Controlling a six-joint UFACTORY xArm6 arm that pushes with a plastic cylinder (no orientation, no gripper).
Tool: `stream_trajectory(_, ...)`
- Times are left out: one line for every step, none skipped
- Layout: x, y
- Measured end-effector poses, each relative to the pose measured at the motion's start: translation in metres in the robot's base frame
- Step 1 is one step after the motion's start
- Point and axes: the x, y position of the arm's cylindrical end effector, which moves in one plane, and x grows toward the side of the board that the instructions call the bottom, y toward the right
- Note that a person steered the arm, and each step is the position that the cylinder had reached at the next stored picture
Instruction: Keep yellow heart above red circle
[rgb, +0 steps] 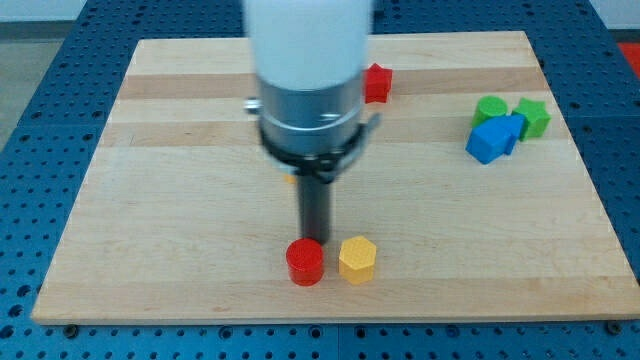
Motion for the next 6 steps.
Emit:
stream_trajectory(-0.034, -0.031)
stream_trajectory(-0.096, -0.042)
stream_trajectory(-0.134, -0.026)
stream_trajectory(-0.119, 0.002)
stream_trajectory(-0.094, 0.007)
stream_trajectory(-0.066, 0.010)
